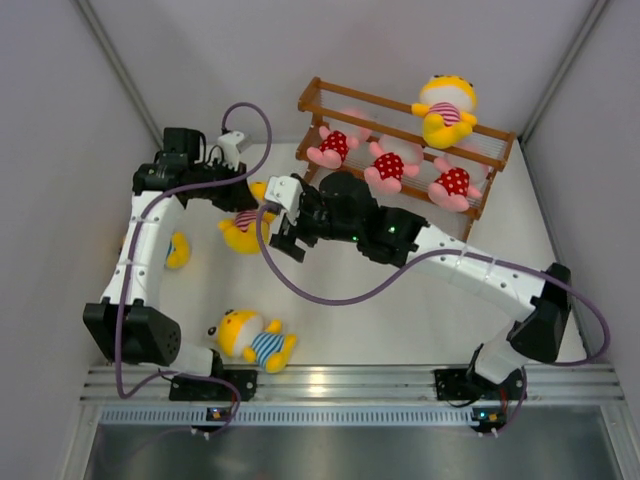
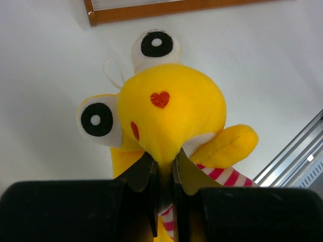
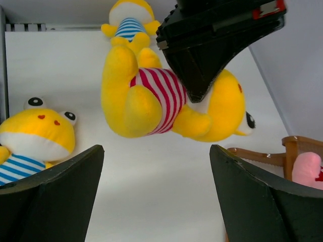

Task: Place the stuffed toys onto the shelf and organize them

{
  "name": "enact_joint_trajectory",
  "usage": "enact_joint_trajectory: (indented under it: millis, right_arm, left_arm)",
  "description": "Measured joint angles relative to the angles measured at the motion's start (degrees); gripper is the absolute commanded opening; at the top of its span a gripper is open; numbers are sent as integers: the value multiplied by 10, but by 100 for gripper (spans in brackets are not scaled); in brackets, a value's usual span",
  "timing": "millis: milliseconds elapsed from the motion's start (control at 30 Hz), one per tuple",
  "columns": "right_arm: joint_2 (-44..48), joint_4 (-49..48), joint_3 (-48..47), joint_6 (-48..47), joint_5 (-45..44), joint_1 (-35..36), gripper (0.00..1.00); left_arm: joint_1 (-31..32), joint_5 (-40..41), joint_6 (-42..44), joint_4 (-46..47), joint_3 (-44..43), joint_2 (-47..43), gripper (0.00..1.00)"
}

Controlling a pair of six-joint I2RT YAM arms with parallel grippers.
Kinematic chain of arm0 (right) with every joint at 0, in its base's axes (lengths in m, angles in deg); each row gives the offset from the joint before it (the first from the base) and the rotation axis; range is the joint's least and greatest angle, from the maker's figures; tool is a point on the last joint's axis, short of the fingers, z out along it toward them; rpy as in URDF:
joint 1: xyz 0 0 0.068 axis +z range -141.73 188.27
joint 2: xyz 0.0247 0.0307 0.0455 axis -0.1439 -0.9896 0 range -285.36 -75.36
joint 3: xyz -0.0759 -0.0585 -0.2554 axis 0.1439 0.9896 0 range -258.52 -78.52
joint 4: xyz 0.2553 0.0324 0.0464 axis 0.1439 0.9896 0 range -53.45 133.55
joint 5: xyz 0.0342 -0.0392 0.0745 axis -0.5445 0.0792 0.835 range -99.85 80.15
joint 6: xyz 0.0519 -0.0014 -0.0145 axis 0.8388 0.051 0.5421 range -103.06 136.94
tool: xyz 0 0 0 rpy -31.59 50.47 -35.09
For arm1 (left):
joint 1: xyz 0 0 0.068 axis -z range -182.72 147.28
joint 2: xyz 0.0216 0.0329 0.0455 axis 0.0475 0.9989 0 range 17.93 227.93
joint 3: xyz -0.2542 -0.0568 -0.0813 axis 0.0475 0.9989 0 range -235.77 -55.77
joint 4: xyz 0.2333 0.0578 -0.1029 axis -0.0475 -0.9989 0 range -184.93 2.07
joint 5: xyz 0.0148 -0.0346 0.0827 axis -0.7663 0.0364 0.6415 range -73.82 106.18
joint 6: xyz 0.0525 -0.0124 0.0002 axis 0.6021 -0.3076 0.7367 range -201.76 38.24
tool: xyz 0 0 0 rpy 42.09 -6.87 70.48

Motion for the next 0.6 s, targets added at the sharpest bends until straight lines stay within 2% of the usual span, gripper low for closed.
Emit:
enact_joint_trajectory:
  millis: [300,400,433,467,533,567,600]
  right_arm:
    - [-98,-29,-58,1,28,0,84]
    - [-127,-28,-83,4,31,0,64]
    - [-136,-25,-93,6,32,0,44]
    - [-145,-17,-104,6,33,0,32]
    - [-158,-2,-120,10,35,2,0]
    - [-160,2,-124,9,31,3,0]
    - [-161,6,-128,9,30,2,0]
  left_arm:
    - [9,0,-14,-2,-6,0,0]
    - [9,0,-17,-3,-7,0,0]
    - [9,1,-17,-4,-9,0,0]
    - [9,3,-16,-5,-13,0,0]
    - [9,11,-11,-8,-23,0,0]
    - [9,16,-9,-17,-31,0,1]
    - [9,19,-7,-22,-36,0,11]
